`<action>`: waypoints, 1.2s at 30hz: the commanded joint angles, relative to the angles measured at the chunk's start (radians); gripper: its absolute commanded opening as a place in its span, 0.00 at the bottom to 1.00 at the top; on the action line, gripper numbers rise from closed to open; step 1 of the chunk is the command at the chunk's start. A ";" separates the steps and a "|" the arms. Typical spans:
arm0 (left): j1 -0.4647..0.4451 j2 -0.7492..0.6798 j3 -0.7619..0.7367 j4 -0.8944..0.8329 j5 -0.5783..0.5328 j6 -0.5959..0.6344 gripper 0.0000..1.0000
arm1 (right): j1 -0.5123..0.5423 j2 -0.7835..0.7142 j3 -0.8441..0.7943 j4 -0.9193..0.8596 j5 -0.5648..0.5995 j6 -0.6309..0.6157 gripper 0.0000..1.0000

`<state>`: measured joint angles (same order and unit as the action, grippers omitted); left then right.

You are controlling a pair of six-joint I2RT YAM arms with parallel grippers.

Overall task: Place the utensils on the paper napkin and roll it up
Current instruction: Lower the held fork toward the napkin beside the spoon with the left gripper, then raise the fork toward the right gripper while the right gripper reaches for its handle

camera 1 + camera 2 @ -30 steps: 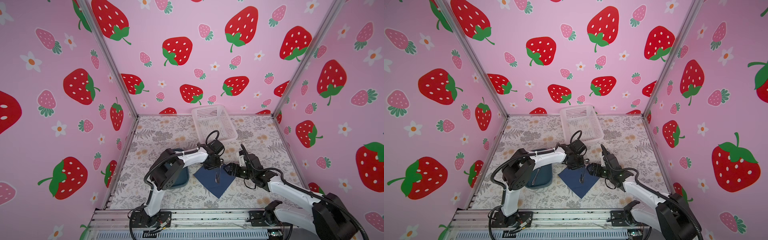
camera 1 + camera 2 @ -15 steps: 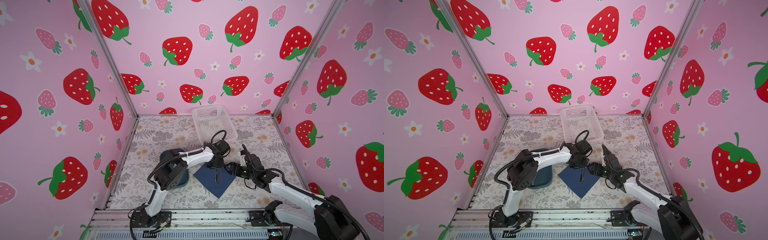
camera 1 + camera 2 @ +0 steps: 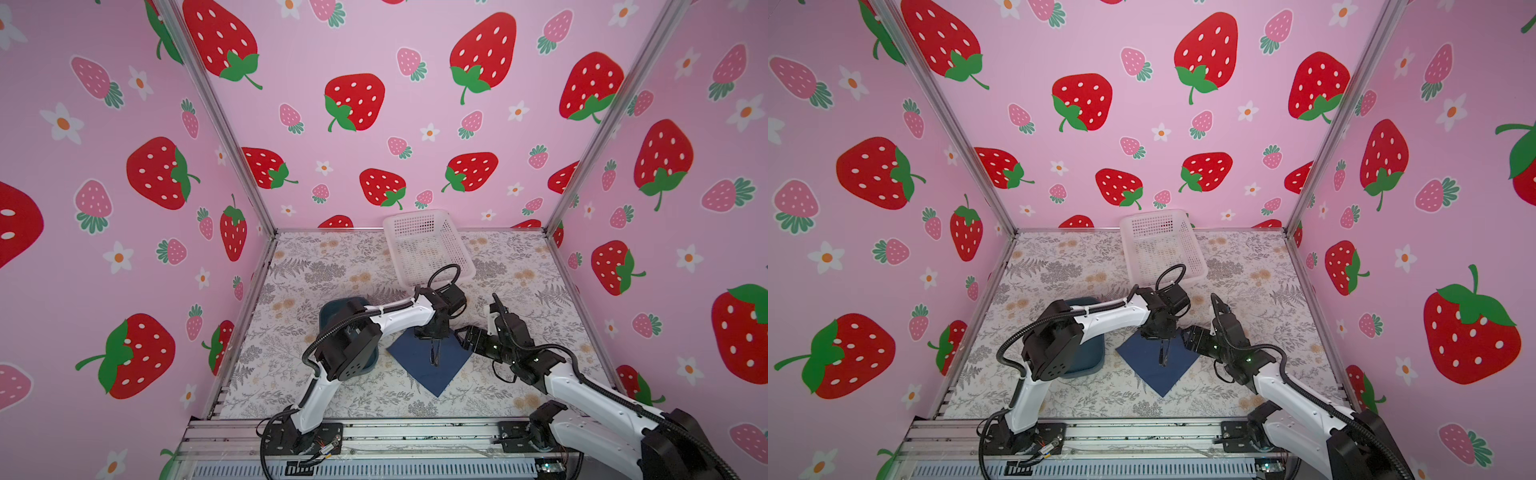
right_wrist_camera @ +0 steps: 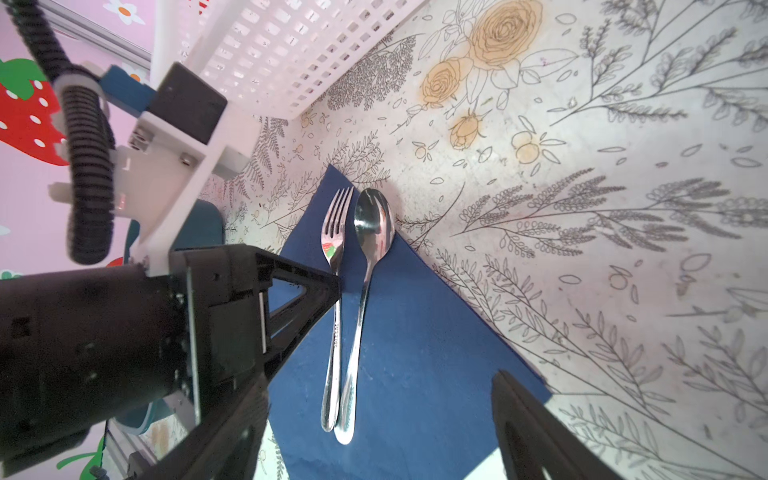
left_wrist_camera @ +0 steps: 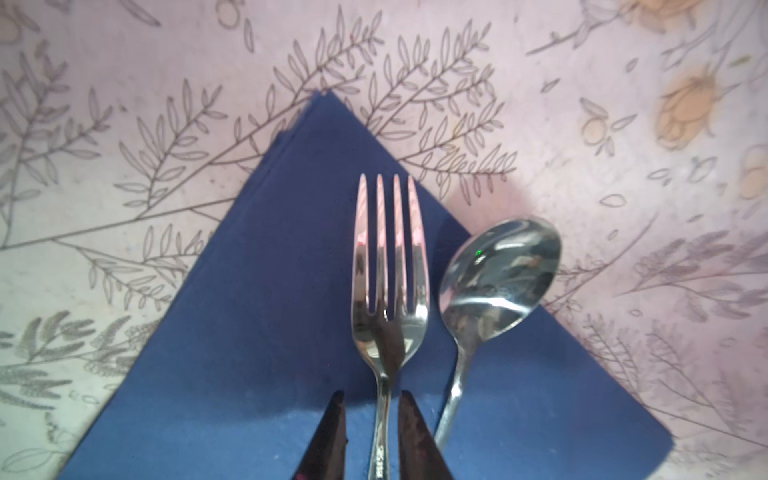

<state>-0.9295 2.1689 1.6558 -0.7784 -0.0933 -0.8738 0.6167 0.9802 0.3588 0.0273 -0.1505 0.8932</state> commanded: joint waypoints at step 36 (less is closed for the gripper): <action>0.092 -0.403 -0.448 0.500 0.253 -0.115 0.00 | -0.010 0.029 -0.106 0.432 -0.339 0.039 0.73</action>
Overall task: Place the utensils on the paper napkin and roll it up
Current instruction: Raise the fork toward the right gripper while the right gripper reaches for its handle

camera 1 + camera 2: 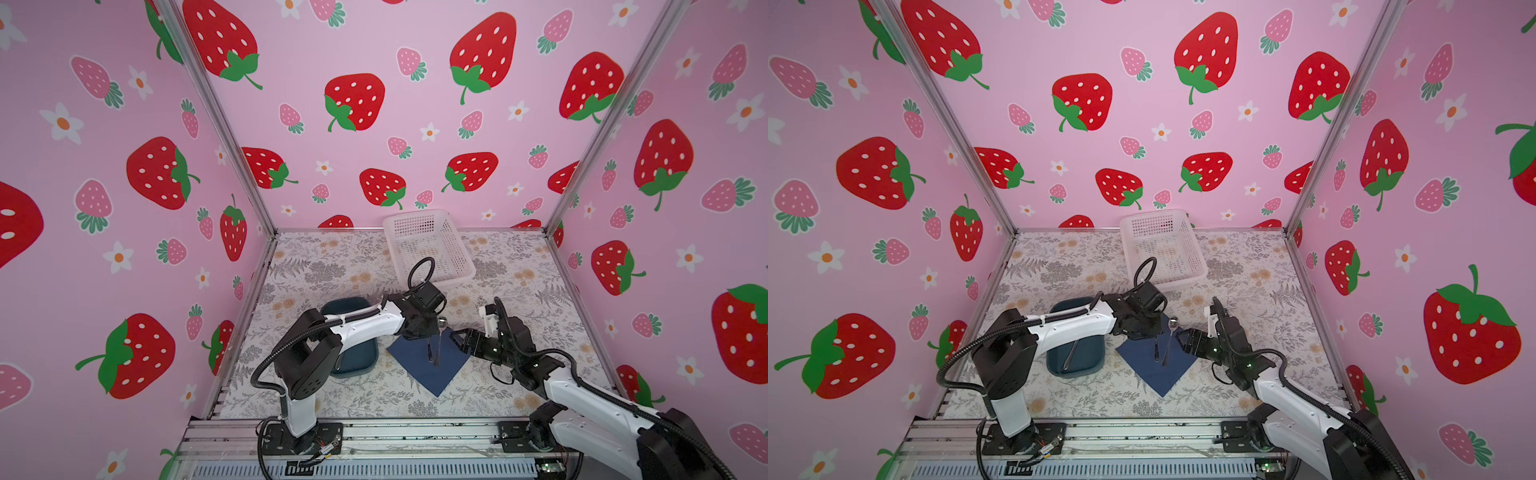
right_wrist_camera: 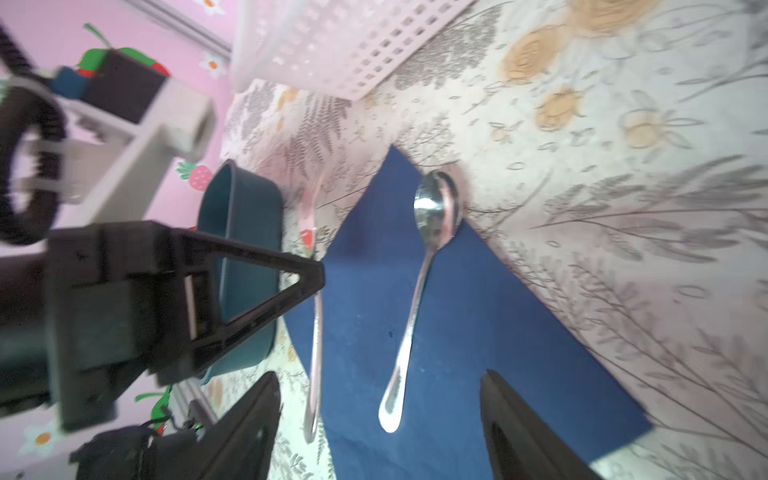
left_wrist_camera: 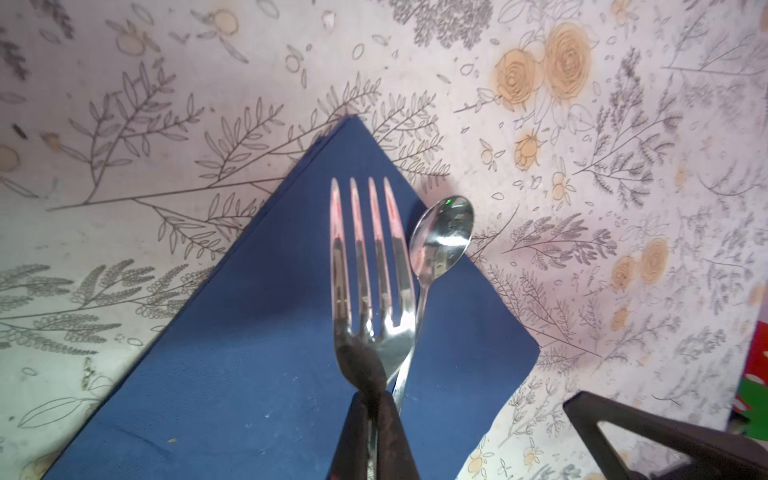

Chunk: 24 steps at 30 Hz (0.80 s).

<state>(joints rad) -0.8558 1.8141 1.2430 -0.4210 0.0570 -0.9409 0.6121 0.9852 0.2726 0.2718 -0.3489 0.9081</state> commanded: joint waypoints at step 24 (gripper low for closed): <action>0.037 -0.114 -0.085 0.223 0.175 -0.093 0.00 | 0.002 0.306 0.077 0.309 -0.348 -0.015 0.37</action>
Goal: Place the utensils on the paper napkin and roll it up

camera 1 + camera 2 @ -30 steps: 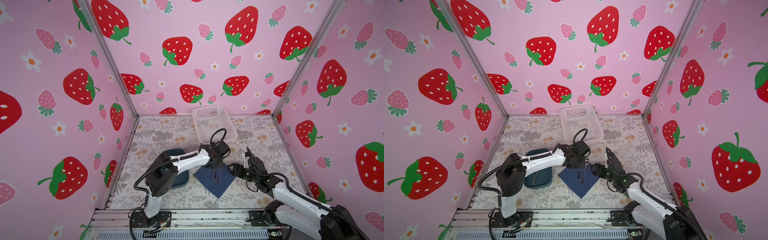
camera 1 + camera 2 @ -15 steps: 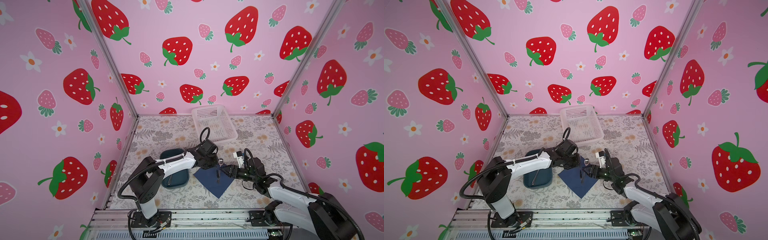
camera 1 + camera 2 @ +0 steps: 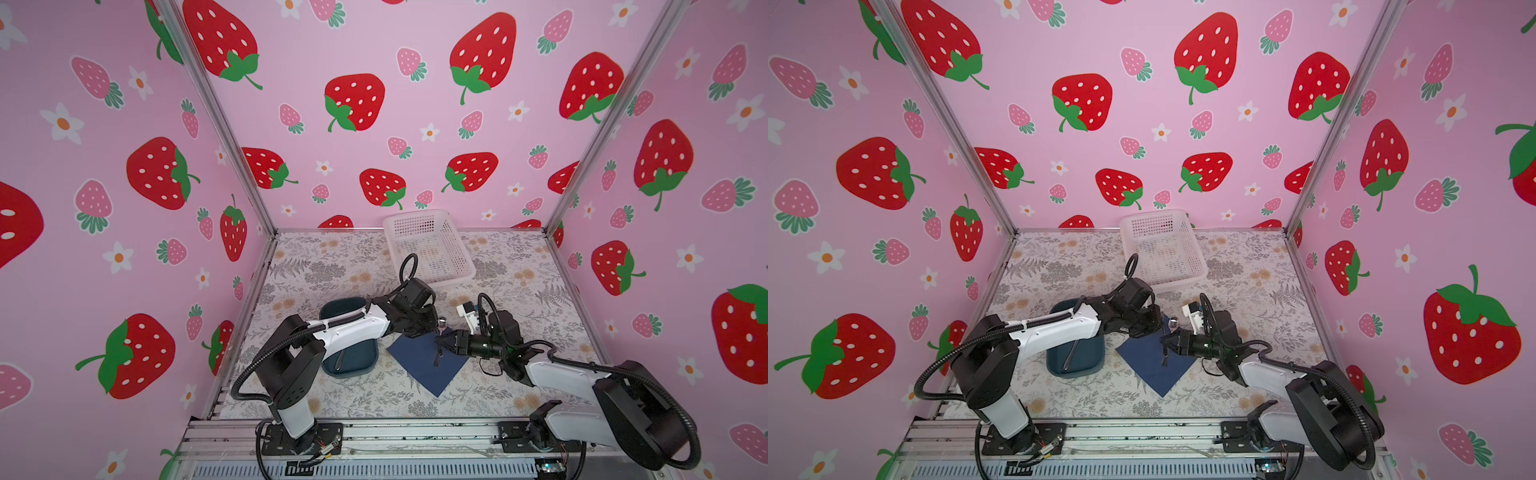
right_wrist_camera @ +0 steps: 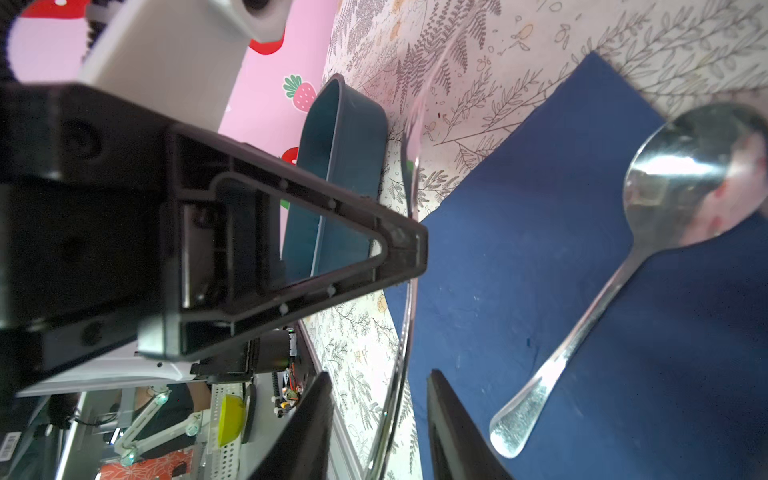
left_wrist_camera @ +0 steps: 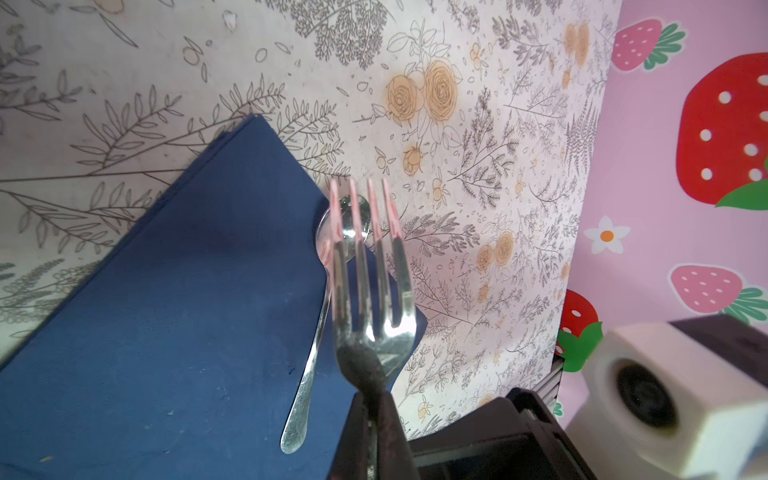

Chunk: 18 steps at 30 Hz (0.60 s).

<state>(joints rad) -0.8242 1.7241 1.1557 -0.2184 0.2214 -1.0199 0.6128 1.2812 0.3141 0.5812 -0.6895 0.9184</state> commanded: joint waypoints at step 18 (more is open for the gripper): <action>0.012 -0.047 -0.060 0.121 0.000 -0.081 0.01 | 0.052 -0.023 0.150 -0.247 0.155 -0.148 0.02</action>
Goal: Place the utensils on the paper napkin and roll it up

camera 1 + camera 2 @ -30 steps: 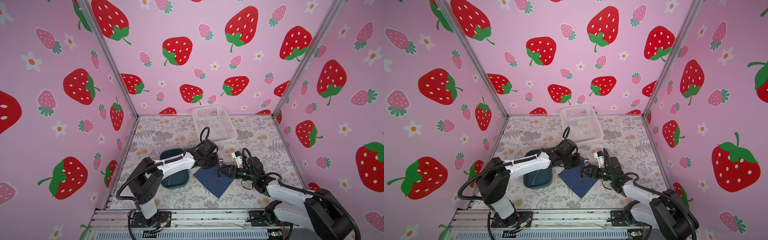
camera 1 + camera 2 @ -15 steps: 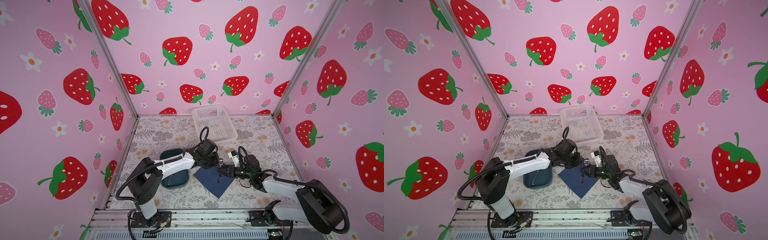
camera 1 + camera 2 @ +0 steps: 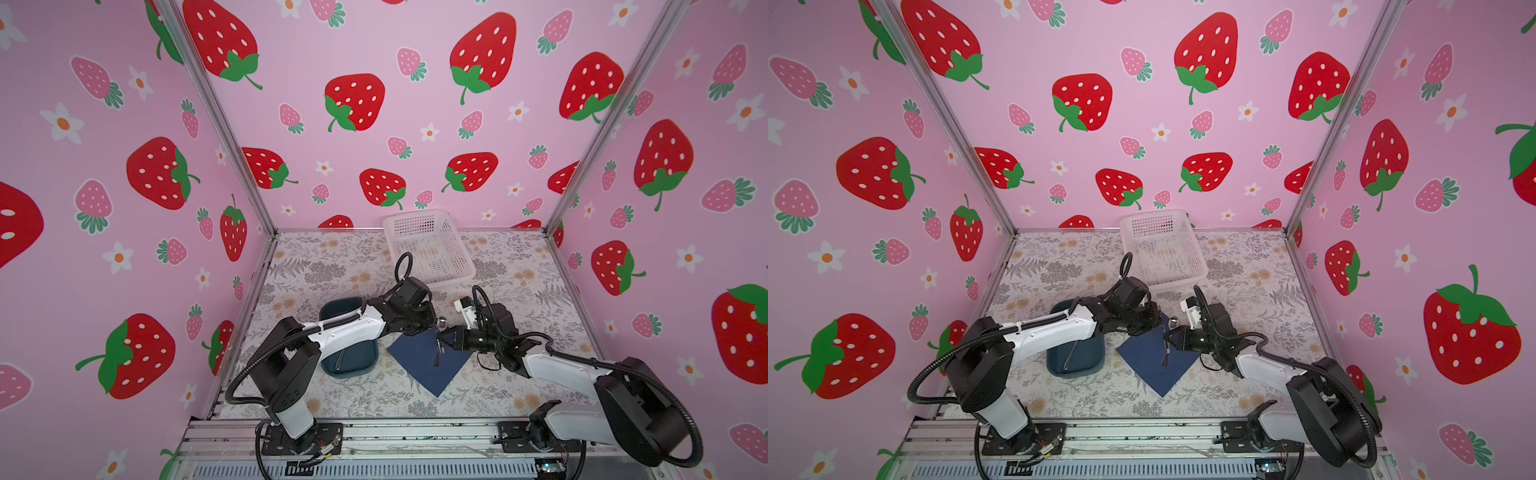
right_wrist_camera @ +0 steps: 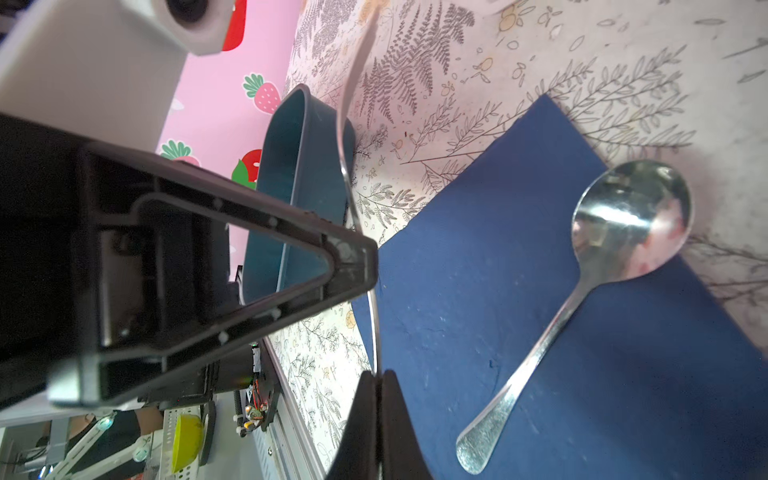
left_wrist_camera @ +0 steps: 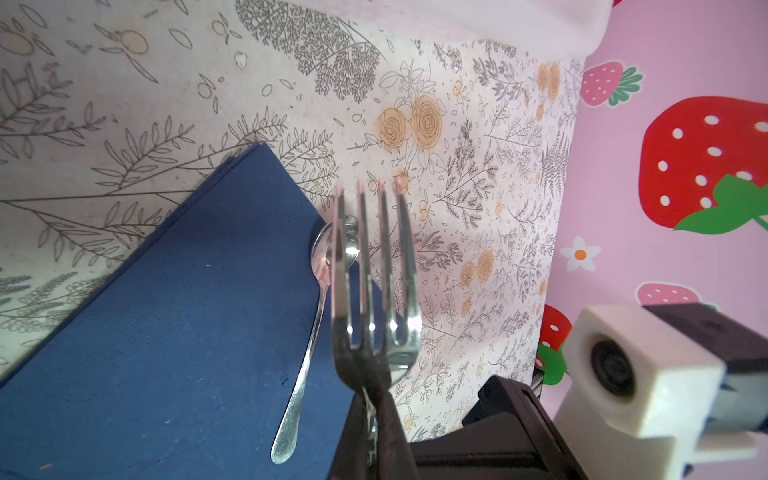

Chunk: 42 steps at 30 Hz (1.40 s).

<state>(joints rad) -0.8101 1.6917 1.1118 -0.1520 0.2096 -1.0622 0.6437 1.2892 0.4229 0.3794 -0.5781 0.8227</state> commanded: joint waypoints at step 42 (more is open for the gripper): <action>0.004 -0.011 0.103 -0.050 -0.035 -0.101 0.15 | 0.305 -0.171 0.195 -0.407 0.797 -0.329 0.00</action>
<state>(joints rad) -0.8104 1.6611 1.1820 -0.1627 0.1768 -1.1534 0.9360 1.1175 0.6144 -0.0284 0.1722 0.5148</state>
